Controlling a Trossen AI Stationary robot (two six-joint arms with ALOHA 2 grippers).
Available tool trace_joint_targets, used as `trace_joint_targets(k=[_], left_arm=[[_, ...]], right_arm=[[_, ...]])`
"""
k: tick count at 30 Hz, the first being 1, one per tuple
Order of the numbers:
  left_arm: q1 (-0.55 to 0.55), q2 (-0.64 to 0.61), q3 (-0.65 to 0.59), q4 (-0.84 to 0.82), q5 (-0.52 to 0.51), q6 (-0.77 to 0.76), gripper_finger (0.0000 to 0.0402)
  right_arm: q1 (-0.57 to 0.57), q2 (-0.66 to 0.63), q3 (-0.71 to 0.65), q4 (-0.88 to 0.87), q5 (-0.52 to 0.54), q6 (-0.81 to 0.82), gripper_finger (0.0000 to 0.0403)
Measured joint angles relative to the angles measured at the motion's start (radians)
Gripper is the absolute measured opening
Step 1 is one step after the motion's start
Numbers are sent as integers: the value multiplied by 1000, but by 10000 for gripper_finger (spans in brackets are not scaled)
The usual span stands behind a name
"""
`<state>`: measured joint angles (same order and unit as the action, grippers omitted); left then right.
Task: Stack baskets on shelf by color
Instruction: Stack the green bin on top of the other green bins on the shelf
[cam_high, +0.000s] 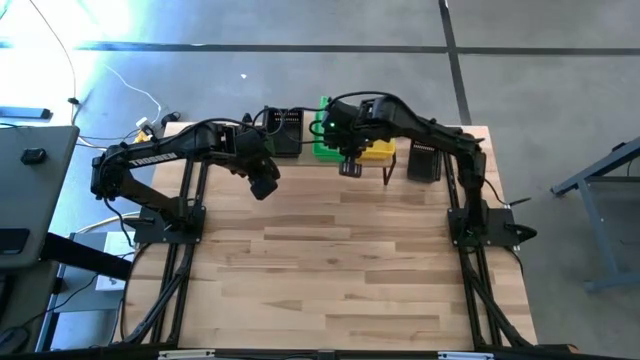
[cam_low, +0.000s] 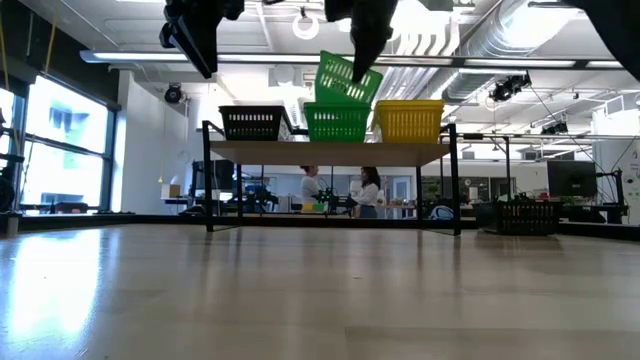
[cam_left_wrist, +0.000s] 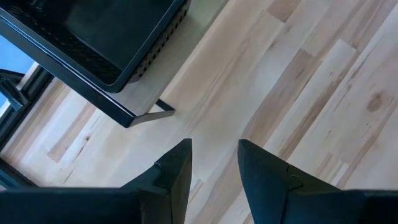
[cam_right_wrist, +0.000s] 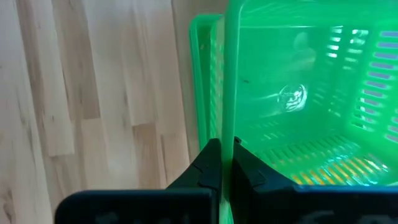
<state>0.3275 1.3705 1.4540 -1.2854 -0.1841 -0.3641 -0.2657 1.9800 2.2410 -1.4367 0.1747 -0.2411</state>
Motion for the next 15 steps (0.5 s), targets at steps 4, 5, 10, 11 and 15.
trace_joint_targets(k=[4,5,10,11,15], left_arm=[[0,0,0,-1,0,0,120],[-1,0,0,-1,0,0,120],[-1,0,0,-3,1,0,120],[-1,0,0,-3,2,0,120],[-1,0,0,-3,2,0,120]], right_arm=[[0,18,0,-12,9,-8,0],[0,22,0,-11,9,-14,0],[-2,47,0,-14,11,-28,0],[-3,50,0,-14,12,-28,0],[-3,57,0,-11,20,-29,0]])
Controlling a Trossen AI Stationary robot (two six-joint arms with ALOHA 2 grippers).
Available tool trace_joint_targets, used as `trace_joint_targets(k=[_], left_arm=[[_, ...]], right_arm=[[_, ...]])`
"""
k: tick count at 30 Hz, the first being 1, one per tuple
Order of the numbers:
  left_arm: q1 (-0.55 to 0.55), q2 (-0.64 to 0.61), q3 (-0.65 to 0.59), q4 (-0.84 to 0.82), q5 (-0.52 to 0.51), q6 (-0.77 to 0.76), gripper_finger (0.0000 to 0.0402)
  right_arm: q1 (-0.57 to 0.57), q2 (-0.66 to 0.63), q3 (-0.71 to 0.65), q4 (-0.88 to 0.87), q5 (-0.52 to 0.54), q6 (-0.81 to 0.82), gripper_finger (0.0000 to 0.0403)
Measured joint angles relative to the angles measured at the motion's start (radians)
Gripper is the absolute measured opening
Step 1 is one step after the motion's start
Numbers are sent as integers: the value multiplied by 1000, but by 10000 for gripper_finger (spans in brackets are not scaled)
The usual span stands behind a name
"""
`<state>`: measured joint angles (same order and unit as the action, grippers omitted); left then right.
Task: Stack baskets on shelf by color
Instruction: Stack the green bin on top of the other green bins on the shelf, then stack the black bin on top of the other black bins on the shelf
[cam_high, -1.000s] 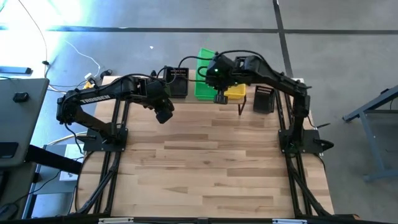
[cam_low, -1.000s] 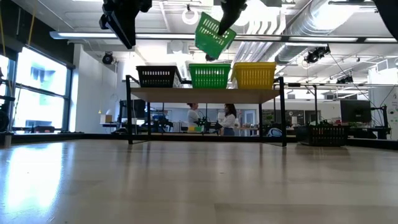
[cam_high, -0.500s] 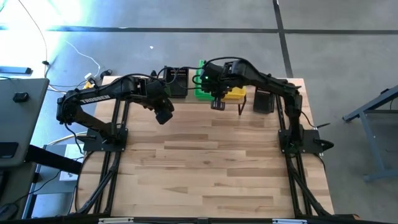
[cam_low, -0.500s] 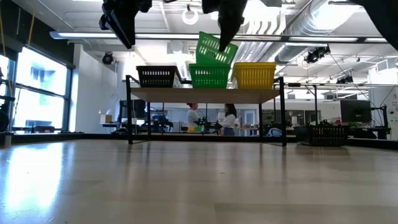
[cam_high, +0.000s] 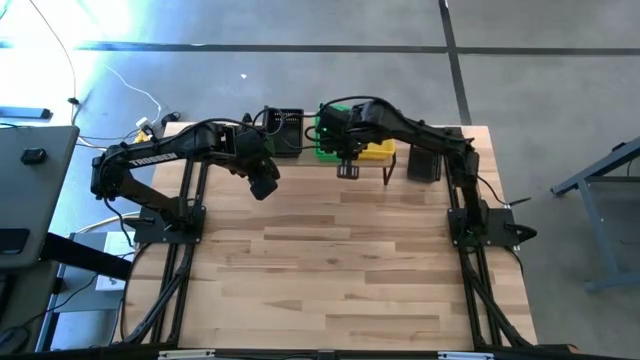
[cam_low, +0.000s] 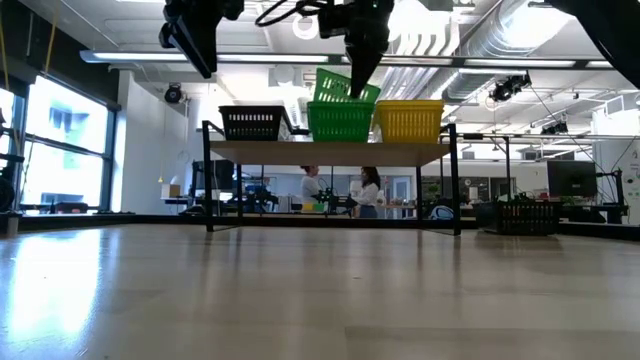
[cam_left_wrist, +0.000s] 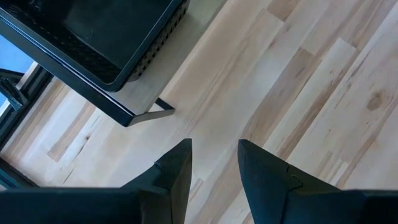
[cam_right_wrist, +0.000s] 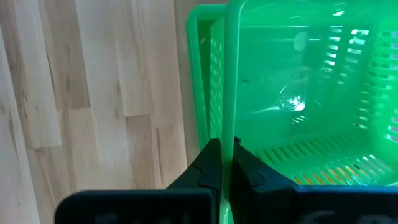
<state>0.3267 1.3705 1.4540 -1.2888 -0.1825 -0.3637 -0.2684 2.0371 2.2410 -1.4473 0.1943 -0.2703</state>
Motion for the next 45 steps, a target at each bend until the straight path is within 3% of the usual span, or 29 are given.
trace_joint_targets(k=[11,19,25,30,39,45], left_arm=[[0,0,0,0,0,0,120],[0,0,0,0,1,26,120],[0,0,0,0,2,53,120],[0,0,0,0,2,67,120],[0,0,0,2,9,117,120],[0,0,0,3,18,188,120]], right_arm=[[0,2,0,7,5,7,5],[0,2,0,62,42,50,81],[7,1,41,80,-14,97,117],[13,0,116,85,-9,151,122],[-2,-86,103,73,20,317,122],[-3,-132,103,-24,138,425,122]])
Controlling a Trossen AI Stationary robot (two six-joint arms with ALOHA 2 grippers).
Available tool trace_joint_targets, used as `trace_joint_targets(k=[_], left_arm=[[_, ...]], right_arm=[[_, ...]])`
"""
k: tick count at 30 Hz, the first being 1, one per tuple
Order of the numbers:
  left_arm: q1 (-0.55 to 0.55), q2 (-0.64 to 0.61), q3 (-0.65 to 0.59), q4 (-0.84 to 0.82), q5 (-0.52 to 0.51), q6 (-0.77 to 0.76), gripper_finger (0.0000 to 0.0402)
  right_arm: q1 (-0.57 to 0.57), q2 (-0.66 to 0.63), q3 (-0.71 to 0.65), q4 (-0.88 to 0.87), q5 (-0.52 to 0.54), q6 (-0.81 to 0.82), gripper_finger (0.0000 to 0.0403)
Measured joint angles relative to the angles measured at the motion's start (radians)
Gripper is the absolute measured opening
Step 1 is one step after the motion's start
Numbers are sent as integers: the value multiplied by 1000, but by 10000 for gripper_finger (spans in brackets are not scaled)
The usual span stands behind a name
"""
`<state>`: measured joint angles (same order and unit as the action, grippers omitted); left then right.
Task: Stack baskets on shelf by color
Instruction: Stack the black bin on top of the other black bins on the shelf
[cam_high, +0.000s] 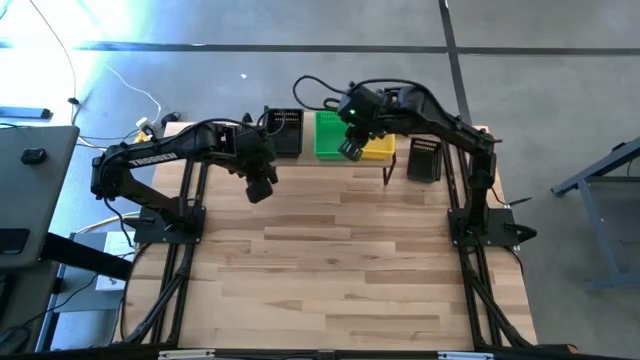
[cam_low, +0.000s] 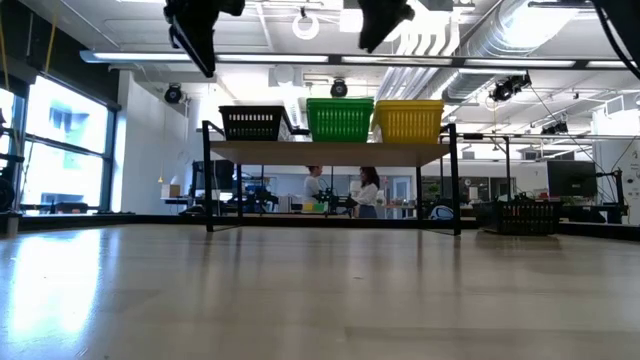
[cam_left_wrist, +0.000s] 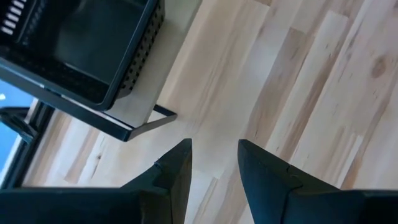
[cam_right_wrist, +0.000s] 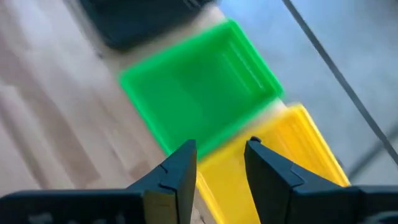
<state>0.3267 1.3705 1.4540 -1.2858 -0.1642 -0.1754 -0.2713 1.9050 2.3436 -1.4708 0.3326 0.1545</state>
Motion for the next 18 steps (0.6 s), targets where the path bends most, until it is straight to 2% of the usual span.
trace_joint_targets(k=[4,9,14,18], left_arm=[[0,0,0,3,0,59,120],[0,0,0,9,-1,143,120],[7,0,0,11,-5,179,120],[8,0,0,15,-8,180,120]], right_arm=[[-10,-11,-3,-109,76,110,122],[-20,-31,-44,-98,141,168,122],[-64,-73,-129,-98,174,182,122],[-122,-134,-249,-97,180,186,122]])
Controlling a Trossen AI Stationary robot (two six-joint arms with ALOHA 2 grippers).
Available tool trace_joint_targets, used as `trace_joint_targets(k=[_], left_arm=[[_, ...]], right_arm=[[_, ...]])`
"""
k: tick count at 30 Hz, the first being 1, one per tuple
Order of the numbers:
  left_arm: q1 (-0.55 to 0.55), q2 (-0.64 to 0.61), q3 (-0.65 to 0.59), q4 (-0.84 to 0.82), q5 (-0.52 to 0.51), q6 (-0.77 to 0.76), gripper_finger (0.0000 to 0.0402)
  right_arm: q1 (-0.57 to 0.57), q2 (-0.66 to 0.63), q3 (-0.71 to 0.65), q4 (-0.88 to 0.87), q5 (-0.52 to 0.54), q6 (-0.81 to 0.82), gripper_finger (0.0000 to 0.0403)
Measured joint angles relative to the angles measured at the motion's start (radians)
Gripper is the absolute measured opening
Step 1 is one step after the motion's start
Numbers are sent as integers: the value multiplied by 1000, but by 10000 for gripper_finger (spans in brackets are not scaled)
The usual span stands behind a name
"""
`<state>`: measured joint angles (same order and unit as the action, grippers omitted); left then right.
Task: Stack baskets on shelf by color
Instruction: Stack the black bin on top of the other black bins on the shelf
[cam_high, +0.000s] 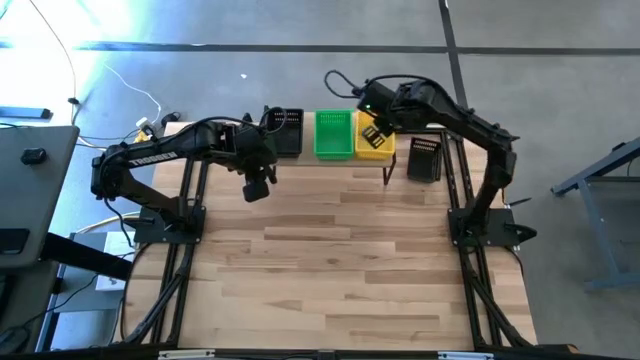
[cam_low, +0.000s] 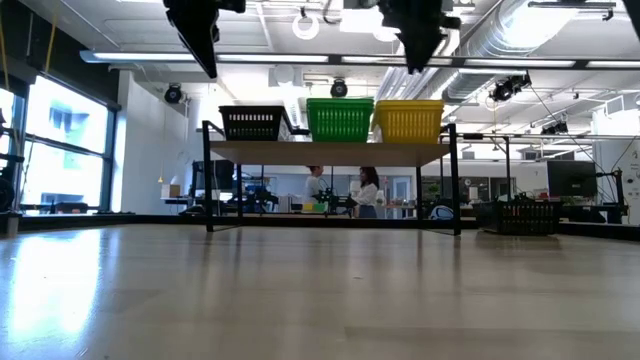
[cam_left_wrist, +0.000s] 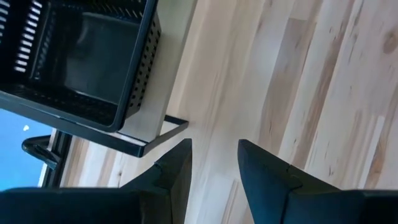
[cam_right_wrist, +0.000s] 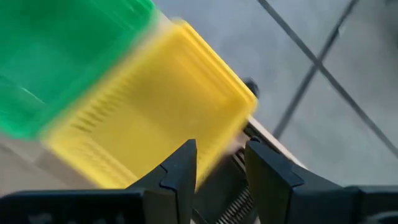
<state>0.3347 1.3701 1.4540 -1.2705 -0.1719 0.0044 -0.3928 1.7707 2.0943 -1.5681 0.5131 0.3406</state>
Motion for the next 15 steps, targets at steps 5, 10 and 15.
trace_joint_targets(k=[5,10,15], left_arm=[[0,0,0,30,0,0,120],[0,0,0,85,-4,0,120],[0,0,0,120,-4,0,120]], right_arm=[[-98,-111,-189,27,1,22,122],[-210,-231,-391,163,-71,29,121],[-336,-319,-579,273,-151,102,121]])
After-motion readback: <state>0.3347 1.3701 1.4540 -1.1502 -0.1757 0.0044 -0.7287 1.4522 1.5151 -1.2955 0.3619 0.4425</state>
